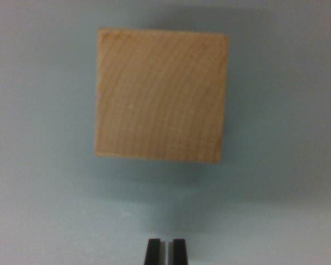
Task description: Push wooden cube
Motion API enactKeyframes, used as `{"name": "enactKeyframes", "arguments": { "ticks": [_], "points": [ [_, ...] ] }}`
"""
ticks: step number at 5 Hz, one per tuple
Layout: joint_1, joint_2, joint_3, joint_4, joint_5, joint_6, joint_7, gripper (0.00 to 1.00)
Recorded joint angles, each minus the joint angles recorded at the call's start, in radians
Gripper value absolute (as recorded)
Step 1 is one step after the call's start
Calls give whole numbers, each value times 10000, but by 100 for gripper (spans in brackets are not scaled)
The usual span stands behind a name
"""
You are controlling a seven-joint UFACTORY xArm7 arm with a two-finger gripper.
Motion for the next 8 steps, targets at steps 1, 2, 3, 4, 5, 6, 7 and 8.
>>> {"name": "enactKeyframes", "arguments": {
  "ticks": [1,2,3,4,5,6,7,8],
  "points": [
    [-1,45,-1,71,0,26,-3,100],
    [-1,45,-1,71,0,26,-3,100],
    [-4,149,-4,234,0,85,-9,100],
    [-4,149,-4,234,0,85,-9,100],
    [-8,305,-8,478,-1,173,-19,100],
    [-8,305,-8,478,-1,173,-19,100],
    [-13,504,-12,790,-1,286,-31,100],
    [-13,504,-12,790,-1,286,-31,100]
  ]
}}
